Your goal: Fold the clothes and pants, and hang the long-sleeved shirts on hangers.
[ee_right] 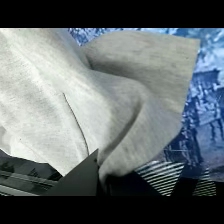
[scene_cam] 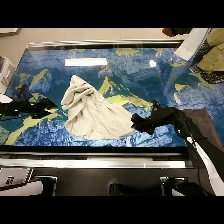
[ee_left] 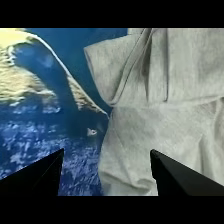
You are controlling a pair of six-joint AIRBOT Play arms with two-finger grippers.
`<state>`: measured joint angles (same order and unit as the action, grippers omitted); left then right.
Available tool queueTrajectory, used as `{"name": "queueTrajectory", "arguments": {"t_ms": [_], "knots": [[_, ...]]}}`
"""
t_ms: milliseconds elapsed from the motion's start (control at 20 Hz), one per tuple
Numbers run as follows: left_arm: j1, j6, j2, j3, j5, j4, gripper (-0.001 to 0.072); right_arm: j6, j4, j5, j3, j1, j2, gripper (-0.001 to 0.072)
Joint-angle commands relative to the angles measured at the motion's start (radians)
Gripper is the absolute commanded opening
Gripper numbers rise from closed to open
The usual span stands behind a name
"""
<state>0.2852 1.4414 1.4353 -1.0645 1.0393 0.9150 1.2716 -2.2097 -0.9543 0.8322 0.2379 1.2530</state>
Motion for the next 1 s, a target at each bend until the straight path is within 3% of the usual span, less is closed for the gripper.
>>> {"name": "queueTrajectory", "arguments": {"t_ms": [0, 400, 500, 550, 750, 950], "knots": [[-0.040, -0.061, 0.086, 0.031, -0.126, -0.097, 0.0587, -0.001, 0.004, -0.006, 0.000, 0.001, -0.004, 0.0040], [-0.106, -0.080, 0.177, 0.028, -0.291, -0.235, 0.0576, -0.001, -0.006, -0.024, 0.000, 0.003, -0.004, 0.0040], [-0.107, -0.081, 0.178, 0.027, -0.299, -0.239, 0.0105, -0.002, -0.007, -0.024, 0.000, 0.003, -0.006, 0.0040], [-0.103, -0.080, 0.177, 0.017, -0.291, -0.239, 0.0016, -0.001, -0.006, -0.021, 0.000, 0.003, -0.011, 0.0040], [-0.059, -0.082, 0.121, -0.053, -0.245, -0.233, 0.0013, -0.023, 0.093, 0.026, 0.028, 0.000, -0.093, 0.0039], [0.059, -0.080, -0.078, -0.122, -0.171, -0.169, 0.0012, -0.165, 0.458, 0.000, 0.188, 0.000, -0.233, 0.0038]]}}
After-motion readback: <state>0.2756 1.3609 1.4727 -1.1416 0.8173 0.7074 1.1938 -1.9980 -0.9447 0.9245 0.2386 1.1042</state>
